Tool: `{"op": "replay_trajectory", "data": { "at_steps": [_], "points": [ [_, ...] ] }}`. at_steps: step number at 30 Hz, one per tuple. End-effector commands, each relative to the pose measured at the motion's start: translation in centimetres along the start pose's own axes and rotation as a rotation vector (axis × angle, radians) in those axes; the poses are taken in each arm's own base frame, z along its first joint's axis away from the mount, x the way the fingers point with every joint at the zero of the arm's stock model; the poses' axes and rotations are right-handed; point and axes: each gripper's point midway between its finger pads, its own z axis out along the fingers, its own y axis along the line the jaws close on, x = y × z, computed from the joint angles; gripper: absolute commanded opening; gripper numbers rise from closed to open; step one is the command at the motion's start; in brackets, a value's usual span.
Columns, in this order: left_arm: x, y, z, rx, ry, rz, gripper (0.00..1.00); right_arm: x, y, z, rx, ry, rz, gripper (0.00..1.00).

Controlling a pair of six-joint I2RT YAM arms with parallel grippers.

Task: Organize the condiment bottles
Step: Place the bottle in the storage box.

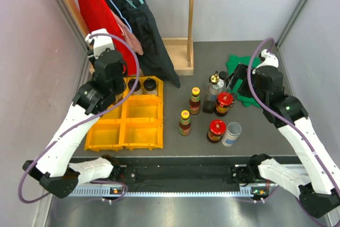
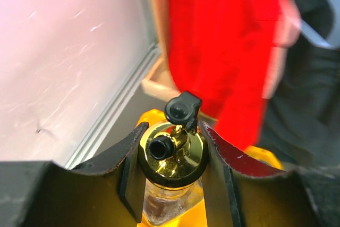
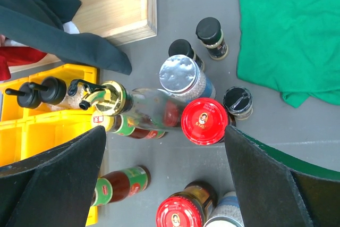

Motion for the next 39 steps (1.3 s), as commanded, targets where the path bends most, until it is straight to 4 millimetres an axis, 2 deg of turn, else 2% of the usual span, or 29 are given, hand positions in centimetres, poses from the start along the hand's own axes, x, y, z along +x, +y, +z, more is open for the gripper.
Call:
{"op": "replay_trajectory", "data": {
  "at_steps": [1, 4, 12, 14, 20, 24, 26, 29, 39],
  "points": [
    [-0.4, 1.2, 2.6, -0.062, 0.001, -0.105, 0.0, -0.5, 0.2, 0.3, -0.006, -0.014, 0.019, 0.91],
    [-0.3, 1.7, 4.5, -0.091, -0.005, -0.137, 0.0, -0.5, 0.1, 0.5, 0.0, -0.014, 0.018, 0.91],
    [0.0, 4.9, 8.8, -0.206, -0.054, -0.287, 0.0, -1.2, -0.4, 0.4, 0.024, -0.04, -0.009, 0.91],
    [0.7, 5.9, 9.5, -0.251, -0.067, -0.308, 0.0, -1.3, -0.3, 0.4, 0.021, -0.045, -0.017, 0.91],
    [2.2, 7.0, 11.6, -0.326, -0.125, -0.382, 0.0, -1.1, 0.0, 0.6, 0.005, -0.041, -0.01, 0.92],
    [3.8, 7.7, 12.3, -0.372, -0.159, -0.387, 0.0, -1.1, -0.1, 0.7, 0.01, -0.042, -0.011, 0.92],
    [3.6, 8.2, 12.5, -0.39, -0.195, -0.409, 0.0, -1.0, -0.1, 0.8, 0.011, -0.04, -0.013, 0.92],
    [4.5, 8.8, 12.8, -0.42, -0.207, -0.408, 0.0, -0.8, -0.1, 1.1, 0.012, -0.03, -0.011, 0.92],
    [7.6, 9.2, 14.3, -0.461, -0.182, -0.378, 0.0, -0.5, 0.4, 1.7, 0.002, -0.01, 0.004, 0.92]
  ]
}}
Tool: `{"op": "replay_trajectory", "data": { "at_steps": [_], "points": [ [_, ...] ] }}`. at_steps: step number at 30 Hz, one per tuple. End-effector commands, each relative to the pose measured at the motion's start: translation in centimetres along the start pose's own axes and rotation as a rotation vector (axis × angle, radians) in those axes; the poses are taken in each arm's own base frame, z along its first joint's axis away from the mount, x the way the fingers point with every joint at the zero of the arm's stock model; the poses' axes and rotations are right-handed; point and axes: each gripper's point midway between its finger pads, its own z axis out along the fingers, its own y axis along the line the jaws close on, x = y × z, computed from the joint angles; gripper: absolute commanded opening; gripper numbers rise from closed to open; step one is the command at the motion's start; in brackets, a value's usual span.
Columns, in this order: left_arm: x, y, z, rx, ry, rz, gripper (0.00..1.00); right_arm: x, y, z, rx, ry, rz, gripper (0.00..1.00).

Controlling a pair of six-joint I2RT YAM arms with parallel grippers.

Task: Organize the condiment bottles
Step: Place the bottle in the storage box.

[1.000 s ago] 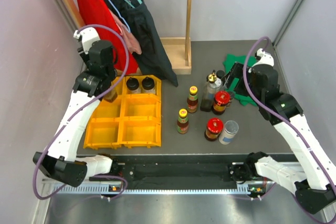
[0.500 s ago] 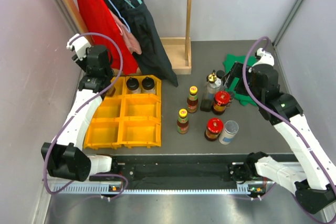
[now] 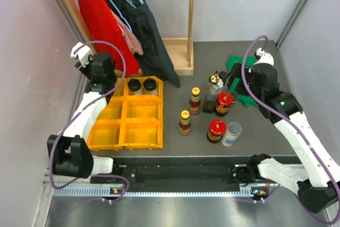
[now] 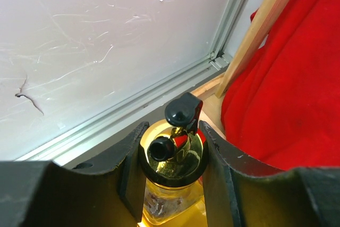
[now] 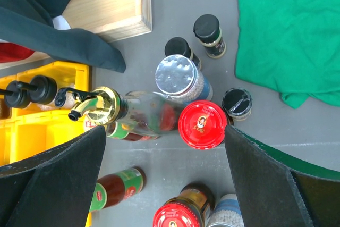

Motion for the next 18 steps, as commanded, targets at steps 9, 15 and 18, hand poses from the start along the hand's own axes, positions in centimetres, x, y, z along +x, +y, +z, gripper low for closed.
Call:
{"op": "replay_trajectory", "data": {
  "at_steps": [9, 15, 18],
  "points": [
    [0.3, -1.0, 1.9, 0.014, -0.102, -0.08, 0.0, -0.9, 0.4, 0.5, -0.01, -0.028, 0.026, 0.92],
    [2.0, -1.5, 2.2, 0.032, -0.075, -0.042, 0.08, -0.7, 0.3, 0.7, -0.005, -0.022, 0.028, 0.92],
    [2.5, -1.4, 2.2, 0.026, -0.061, -0.037, 0.45, -0.6, 0.3, 0.8, -0.007, -0.019, 0.028, 0.92]
  ]
}}
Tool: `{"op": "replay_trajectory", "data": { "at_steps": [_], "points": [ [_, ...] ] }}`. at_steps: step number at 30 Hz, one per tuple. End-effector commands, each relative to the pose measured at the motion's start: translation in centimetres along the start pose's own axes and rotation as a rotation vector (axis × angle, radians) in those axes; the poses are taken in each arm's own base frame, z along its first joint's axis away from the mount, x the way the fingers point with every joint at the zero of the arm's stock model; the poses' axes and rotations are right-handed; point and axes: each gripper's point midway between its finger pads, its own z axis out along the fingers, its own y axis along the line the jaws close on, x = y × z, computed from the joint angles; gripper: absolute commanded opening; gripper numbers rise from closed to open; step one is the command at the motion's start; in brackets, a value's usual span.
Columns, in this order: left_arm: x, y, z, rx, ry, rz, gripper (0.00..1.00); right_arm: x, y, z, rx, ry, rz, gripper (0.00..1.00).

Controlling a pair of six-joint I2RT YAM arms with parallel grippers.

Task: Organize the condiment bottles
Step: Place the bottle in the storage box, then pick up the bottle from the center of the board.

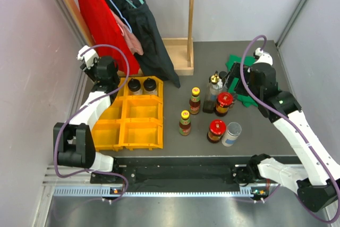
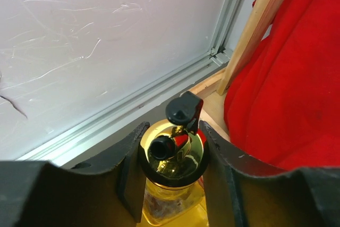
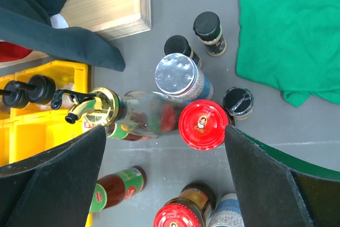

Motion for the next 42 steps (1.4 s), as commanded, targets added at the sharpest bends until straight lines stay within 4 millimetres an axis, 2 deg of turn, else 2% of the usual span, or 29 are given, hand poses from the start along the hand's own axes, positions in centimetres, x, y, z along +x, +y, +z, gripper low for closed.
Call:
{"op": "replay_trajectory", "data": {
  "at_steps": [1, 3, 4, 10, 11, 17, 23, 25, 28, 32, 34, 35, 38, 42],
  "points": [
    [-1.5, -0.6, 0.3, 0.016, -0.044, -0.078, 0.51, -0.9, 0.4, 0.4, -0.014, -0.032, 0.024, 0.92],
    [-1.4, -0.7, 0.2, 0.02, -0.039, -0.073, 0.6, -0.9, 0.3, 0.4, -0.013, -0.033, 0.025, 0.92],
    [-1.4, -0.6, 0.2, 0.018, -0.039, -0.072, 0.7, -0.9, 0.4, 0.5, -0.014, -0.032, 0.025, 0.92],
    [-2.1, -0.7, 0.1, 0.023, -0.041, -0.072, 0.97, -0.9, 0.4, 0.5, -0.017, -0.031, 0.025, 0.92],
    [-2.3, -0.7, 0.0, 0.023, -0.043, -0.075, 0.99, -0.9, 0.5, 0.4, -0.02, -0.03, 0.023, 0.92],
    [-4.4, -0.5, -1.0, 0.047, -0.017, -0.06, 0.99, -1.1, 0.4, 0.3, -0.014, -0.034, 0.022, 0.92],
    [-6.5, -0.5, -3.0, 0.111, 0.064, -0.048, 0.99, -1.4, 0.3, 0.2, -0.006, -0.039, 0.019, 0.92],
    [-8.0, -0.6, -3.7, 0.138, 0.063, -0.067, 0.99, -1.3, 0.2, 0.1, -0.004, -0.037, 0.018, 0.92],
    [-9.0, 0.2, -4.7, 0.141, 0.089, -0.067, 0.99, -1.2, 0.2, 0.2, -0.004, -0.033, 0.025, 0.92],
    [-10.1, 2.3, -6.4, 0.12, 0.094, -0.132, 0.99, -0.8, 0.2, 0.0, -0.01, -0.028, 0.03, 0.92],
    [-10.0, 2.5, -7.4, 0.154, 0.11, -0.143, 0.99, -0.7, 0.1, -0.2, -0.014, -0.027, 0.032, 0.92],
    [-10.7, 2.3, -8.3, 0.201, 0.101, -0.157, 0.99, -0.6, 0.1, -0.2, -0.015, -0.024, 0.032, 0.92],
    [-11.3, -0.6, -11.0, 0.412, 0.107, -0.145, 0.99, -0.5, 0.0, -0.5, -0.014, -0.022, 0.032, 0.92],
    [-10.9, -5.7, -15.3, 0.728, 0.154, -0.094, 0.99, -0.6, -0.7, -1.1, 0.018, -0.026, 0.04, 0.92]
  ]
}}
